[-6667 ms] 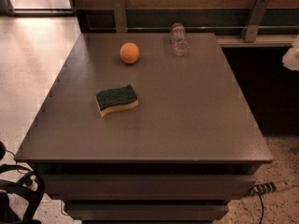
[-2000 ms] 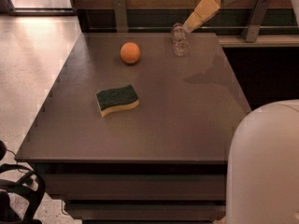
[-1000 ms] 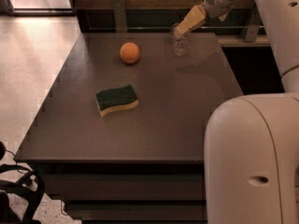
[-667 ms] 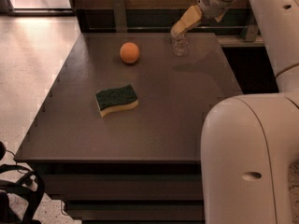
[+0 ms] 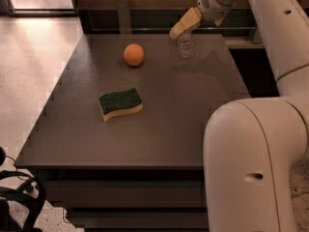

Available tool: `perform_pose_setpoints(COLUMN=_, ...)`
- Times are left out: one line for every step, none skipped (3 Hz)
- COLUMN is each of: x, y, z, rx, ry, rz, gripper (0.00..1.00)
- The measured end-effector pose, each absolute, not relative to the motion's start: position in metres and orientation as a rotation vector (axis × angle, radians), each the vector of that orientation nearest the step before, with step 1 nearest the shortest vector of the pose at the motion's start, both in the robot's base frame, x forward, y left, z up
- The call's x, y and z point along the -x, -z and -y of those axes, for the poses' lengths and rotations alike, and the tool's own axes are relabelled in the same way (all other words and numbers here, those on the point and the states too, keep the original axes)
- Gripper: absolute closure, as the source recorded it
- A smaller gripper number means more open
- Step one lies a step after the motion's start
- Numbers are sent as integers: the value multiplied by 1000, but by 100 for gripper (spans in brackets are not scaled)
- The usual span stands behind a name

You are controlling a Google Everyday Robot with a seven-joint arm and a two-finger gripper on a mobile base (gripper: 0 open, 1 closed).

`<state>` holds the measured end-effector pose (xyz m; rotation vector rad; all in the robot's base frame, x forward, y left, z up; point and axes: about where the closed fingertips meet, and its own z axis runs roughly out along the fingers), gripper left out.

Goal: Pick water bottle

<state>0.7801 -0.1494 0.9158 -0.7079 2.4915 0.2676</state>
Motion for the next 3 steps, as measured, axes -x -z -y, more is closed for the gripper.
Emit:
perform_pose_setpoints(x=-784, y=-907, z=140, rx=710, ry=-303, rz=-2495, gripper=0)
perform_pose_setpoints(x=-795, y=-901, z=138, rx=689, ry=-289, rz=-2475, gripper=0)
perform_pose_setpoints(x=-811, y=-899, z=145, rx=647, ry=-187, rz=-2454, gripper=0)
